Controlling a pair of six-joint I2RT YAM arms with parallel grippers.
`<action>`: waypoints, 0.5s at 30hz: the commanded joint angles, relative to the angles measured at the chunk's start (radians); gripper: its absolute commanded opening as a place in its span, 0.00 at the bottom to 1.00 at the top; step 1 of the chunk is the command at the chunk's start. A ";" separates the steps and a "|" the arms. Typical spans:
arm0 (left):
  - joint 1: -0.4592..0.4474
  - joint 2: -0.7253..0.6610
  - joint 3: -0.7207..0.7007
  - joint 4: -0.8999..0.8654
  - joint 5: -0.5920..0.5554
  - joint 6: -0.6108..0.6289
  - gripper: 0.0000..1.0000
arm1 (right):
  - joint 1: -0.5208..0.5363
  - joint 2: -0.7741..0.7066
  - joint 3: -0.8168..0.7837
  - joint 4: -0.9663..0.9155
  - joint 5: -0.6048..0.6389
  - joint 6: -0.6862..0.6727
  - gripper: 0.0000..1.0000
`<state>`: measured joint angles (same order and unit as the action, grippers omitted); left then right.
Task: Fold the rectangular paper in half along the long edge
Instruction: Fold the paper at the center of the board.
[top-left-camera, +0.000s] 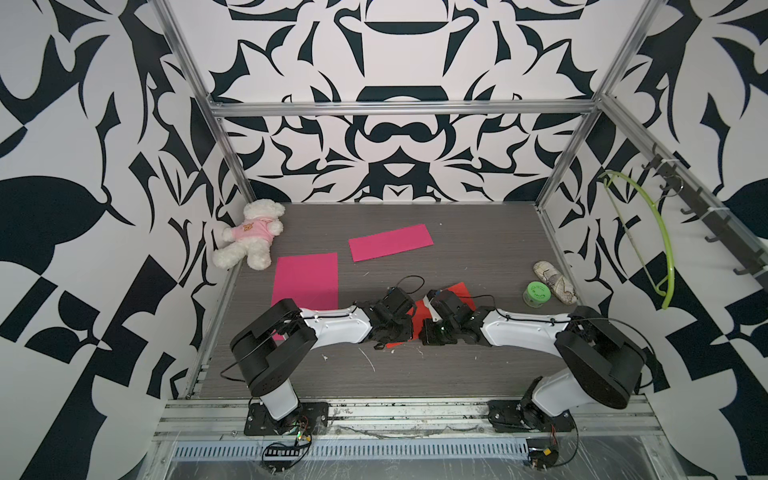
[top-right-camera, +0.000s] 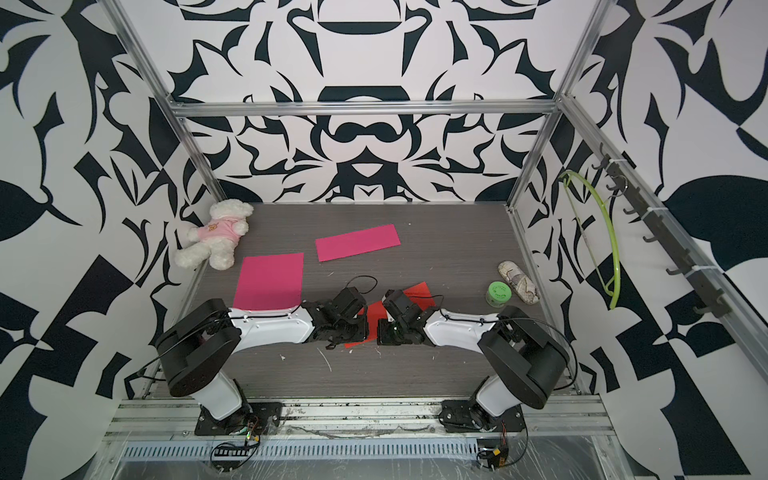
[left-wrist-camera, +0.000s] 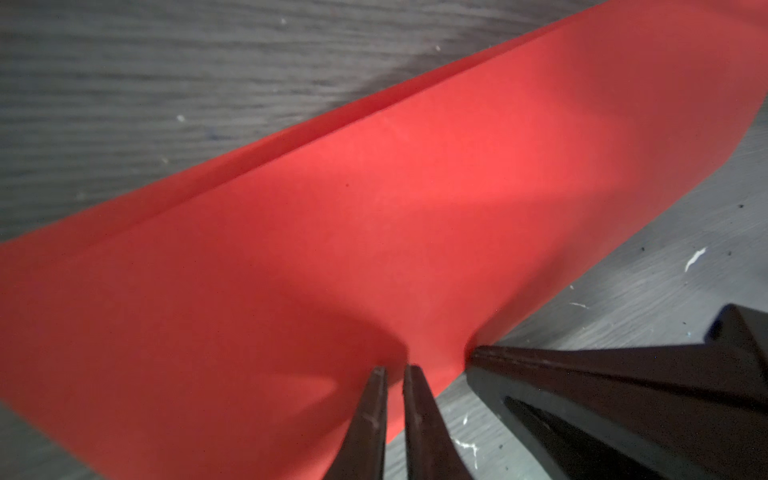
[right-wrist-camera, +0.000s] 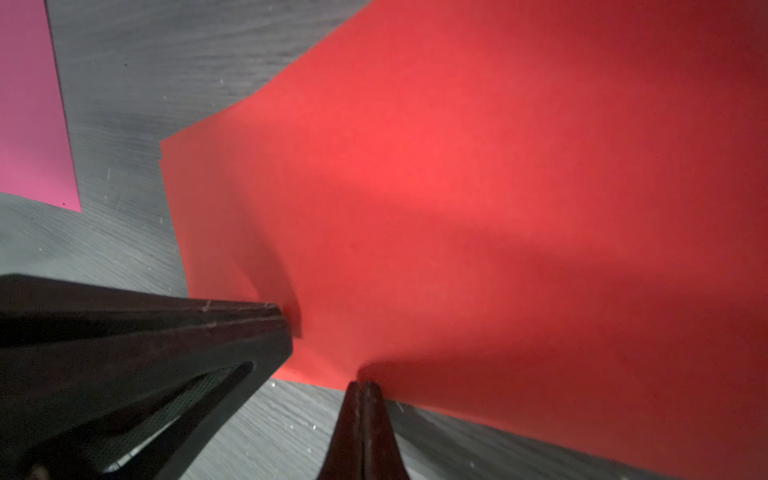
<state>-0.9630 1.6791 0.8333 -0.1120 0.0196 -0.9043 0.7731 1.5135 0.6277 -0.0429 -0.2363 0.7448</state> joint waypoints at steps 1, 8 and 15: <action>0.001 0.042 -0.038 -0.094 -0.004 0.025 0.15 | -0.002 -0.022 0.018 0.030 -0.025 -0.021 0.00; 0.001 0.053 -0.036 -0.095 -0.004 0.026 0.14 | -0.003 0.010 0.026 0.064 -0.043 -0.007 0.00; 0.002 0.051 -0.042 -0.104 -0.012 0.034 0.14 | -0.022 0.024 0.007 -0.008 0.025 -0.002 0.00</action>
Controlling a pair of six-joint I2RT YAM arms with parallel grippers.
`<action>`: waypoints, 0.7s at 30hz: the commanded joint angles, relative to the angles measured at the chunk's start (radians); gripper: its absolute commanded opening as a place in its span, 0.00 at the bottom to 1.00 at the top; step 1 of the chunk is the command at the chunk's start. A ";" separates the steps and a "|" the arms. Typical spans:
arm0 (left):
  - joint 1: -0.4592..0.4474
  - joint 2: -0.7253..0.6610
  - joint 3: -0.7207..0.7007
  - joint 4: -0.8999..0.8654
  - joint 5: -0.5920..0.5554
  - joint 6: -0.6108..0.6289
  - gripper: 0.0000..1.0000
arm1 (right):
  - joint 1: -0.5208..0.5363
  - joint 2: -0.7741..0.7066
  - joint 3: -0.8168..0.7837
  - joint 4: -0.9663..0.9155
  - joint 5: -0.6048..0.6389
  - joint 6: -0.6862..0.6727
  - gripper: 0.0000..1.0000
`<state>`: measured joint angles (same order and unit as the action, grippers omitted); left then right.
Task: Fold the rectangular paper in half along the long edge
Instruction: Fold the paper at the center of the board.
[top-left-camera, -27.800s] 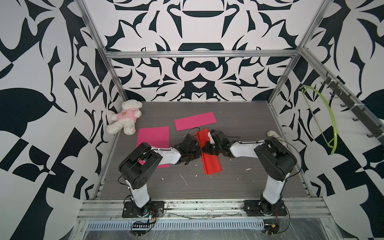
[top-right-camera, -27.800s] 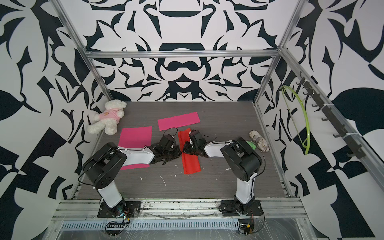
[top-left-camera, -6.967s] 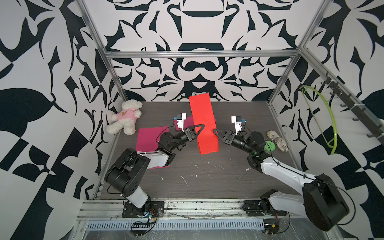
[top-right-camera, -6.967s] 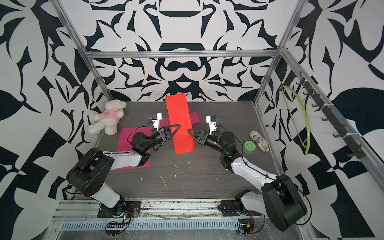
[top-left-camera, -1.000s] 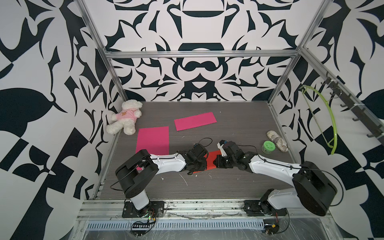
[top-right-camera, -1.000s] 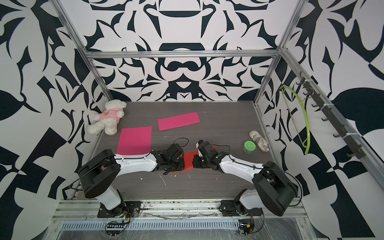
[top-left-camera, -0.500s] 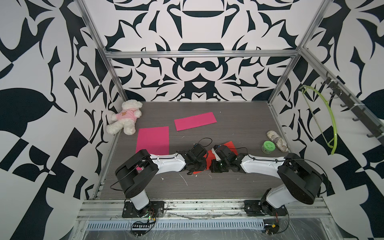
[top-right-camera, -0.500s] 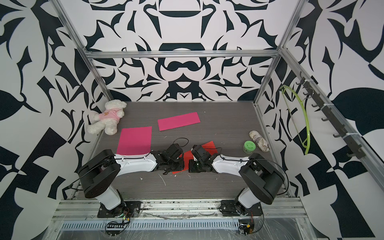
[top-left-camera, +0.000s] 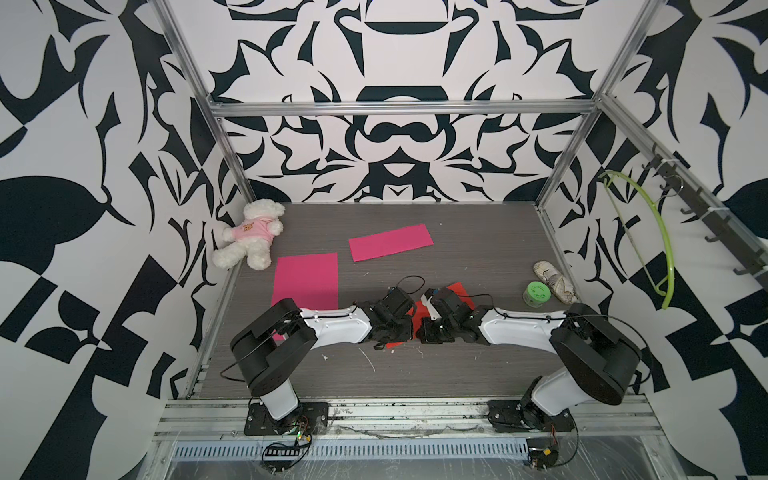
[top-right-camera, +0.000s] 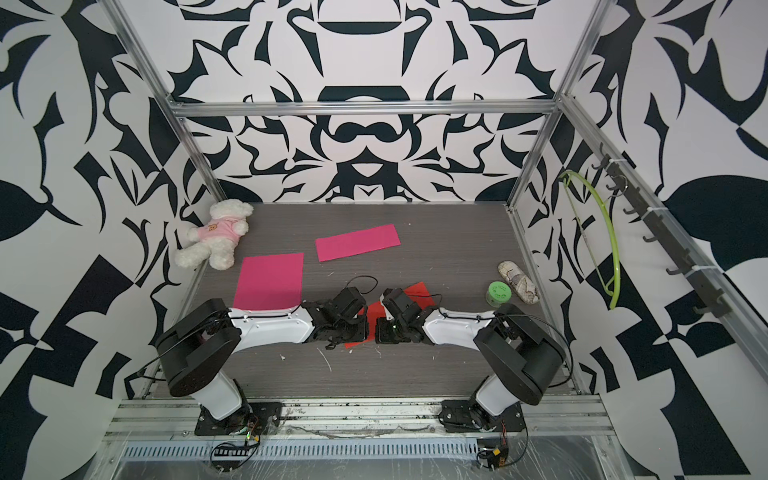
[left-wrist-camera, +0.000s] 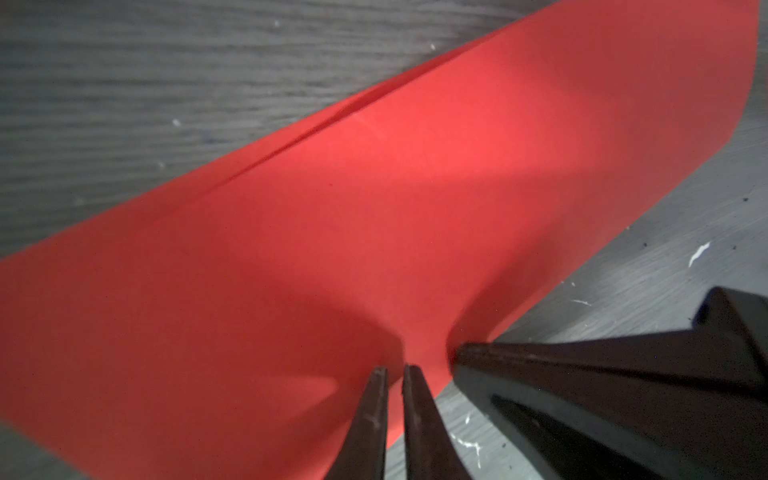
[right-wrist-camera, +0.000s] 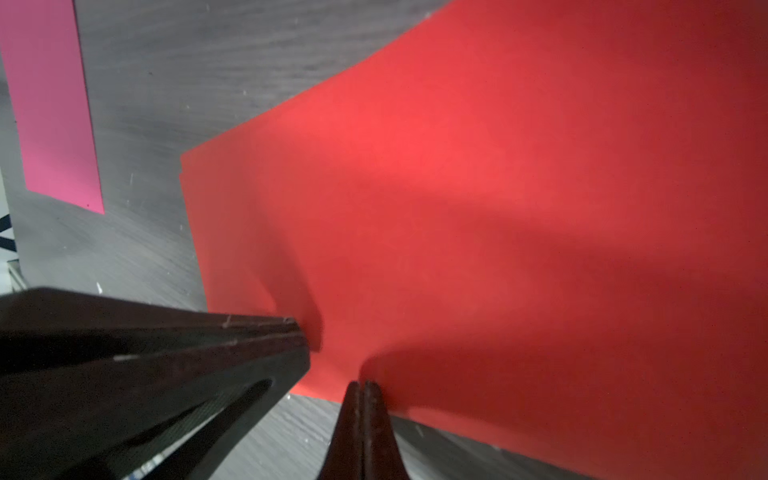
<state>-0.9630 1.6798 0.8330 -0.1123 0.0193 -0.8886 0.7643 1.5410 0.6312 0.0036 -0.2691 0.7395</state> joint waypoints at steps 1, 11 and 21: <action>0.003 0.052 -0.043 -0.105 -0.010 0.019 0.14 | -0.023 -0.008 -0.003 -0.065 0.064 0.002 0.00; 0.008 0.049 -0.053 -0.108 -0.014 0.025 0.14 | -0.152 -0.057 -0.023 -0.166 0.096 -0.064 0.00; 0.013 0.039 -0.061 -0.115 -0.019 0.027 0.14 | -0.288 -0.105 -0.041 -0.248 0.098 -0.116 0.00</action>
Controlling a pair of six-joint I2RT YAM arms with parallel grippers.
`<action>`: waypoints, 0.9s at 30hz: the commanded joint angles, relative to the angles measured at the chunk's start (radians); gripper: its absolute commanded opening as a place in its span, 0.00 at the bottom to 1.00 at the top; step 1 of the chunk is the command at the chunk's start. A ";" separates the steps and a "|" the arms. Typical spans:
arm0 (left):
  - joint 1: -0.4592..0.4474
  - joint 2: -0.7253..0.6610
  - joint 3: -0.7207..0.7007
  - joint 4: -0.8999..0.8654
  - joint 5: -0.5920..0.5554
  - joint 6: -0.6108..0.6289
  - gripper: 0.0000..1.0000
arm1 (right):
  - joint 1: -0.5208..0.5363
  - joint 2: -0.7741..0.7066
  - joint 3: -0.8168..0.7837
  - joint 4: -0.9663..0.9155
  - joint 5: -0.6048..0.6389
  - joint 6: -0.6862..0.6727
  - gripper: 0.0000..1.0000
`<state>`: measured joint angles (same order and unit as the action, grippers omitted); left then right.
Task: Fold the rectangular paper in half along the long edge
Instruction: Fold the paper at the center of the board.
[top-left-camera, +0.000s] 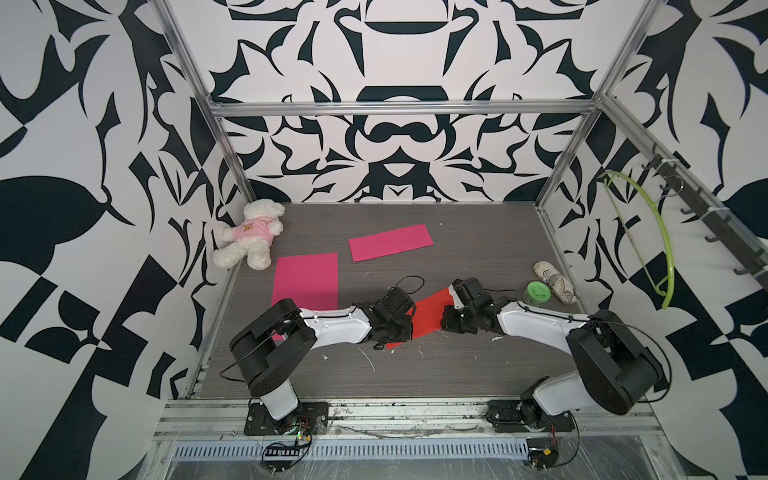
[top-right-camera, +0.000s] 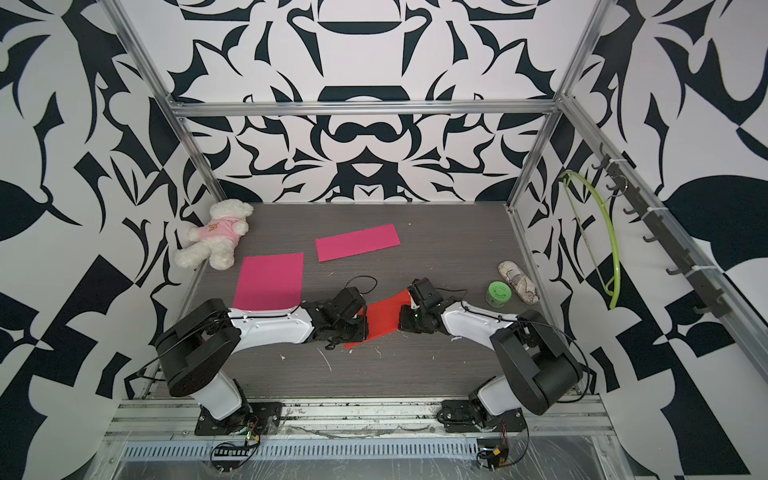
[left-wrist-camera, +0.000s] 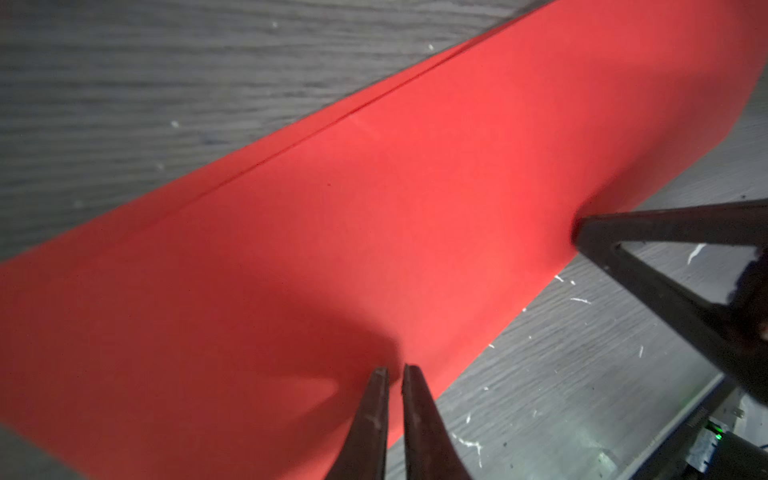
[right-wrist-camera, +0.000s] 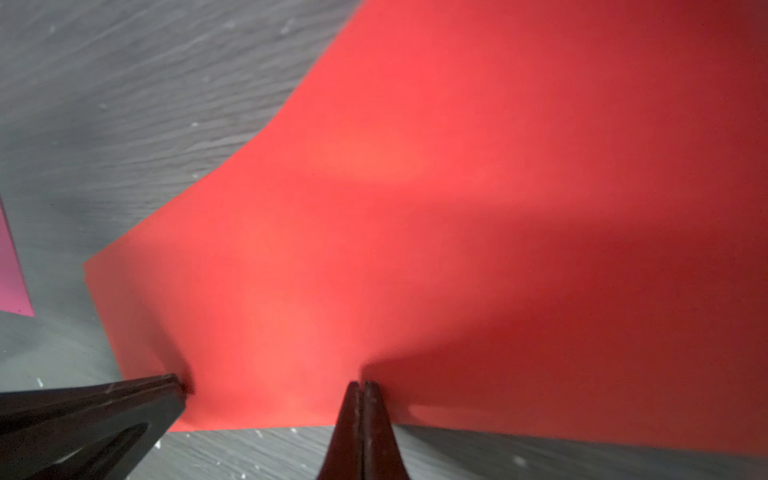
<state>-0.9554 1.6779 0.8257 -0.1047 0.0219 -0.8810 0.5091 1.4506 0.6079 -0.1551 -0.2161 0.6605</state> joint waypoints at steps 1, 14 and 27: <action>0.006 0.039 -0.056 -0.122 -0.022 0.020 0.14 | -0.043 -0.017 -0.018 -0.094 0.045 -0.041 0.00; 0.010 0.033 -0.054 -0.135 -0.023 0.034 0.14 | -0.185 -0.013 0.010 -0.180 0.100 -0.095 0.00; 0.014 0.029 -0.053 -0.141 -0.021 0.042 0.14 | -0.336 0.051 0.093 -0.275 0.136 -0.160 0.00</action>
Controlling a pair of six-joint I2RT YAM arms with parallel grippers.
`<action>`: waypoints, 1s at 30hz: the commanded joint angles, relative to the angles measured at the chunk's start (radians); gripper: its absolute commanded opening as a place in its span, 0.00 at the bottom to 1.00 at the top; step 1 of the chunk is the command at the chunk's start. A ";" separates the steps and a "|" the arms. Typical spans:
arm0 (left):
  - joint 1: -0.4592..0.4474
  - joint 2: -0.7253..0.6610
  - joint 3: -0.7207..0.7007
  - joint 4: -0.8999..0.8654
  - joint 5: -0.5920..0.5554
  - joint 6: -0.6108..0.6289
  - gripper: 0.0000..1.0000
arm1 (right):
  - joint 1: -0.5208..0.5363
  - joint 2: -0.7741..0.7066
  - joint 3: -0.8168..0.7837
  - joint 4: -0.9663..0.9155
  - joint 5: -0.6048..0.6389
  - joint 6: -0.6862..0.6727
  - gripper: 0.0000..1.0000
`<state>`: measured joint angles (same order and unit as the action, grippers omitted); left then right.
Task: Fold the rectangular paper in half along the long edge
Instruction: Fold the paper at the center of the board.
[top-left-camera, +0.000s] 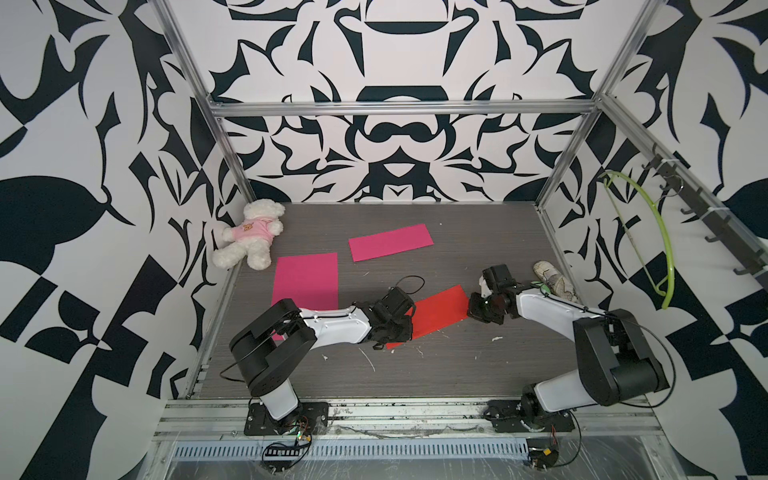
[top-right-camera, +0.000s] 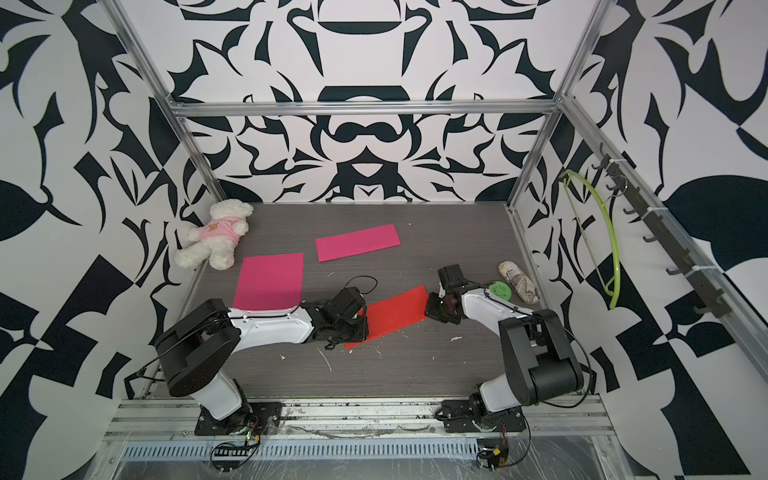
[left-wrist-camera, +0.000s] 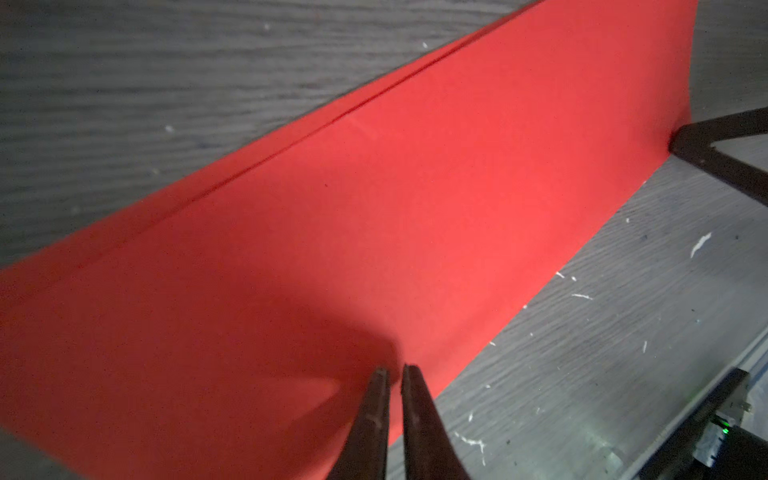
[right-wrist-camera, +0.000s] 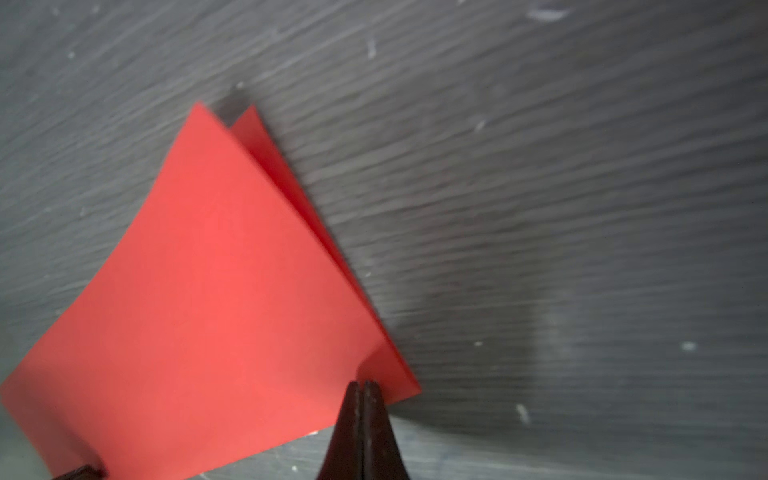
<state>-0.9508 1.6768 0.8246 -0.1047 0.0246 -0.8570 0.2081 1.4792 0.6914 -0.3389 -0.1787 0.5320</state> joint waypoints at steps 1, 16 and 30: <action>0.009 0.031 -0.051 -0.140 -0.023 0.019 0.14 | -0.048 0.023 0.010 -0.091 0.103 -0.035 0.00; 0.009 0.052 -0.044 -0.118 -0.002 0.010 0.14 | 0.072 -0.182 0.079 -0.077 0.235 -0.101 0.23; 0.009 0.044 -0.044 -0.115 0.001 0.014 0.14 | 0.366 0.147 0.248 -0.077 0.309 -0.120 0.83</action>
<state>-0.9470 1.6775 0.8246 -0.1020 0.0391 -0.8558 0.5671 1.6100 0.9077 -0.4088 0.1047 0.4149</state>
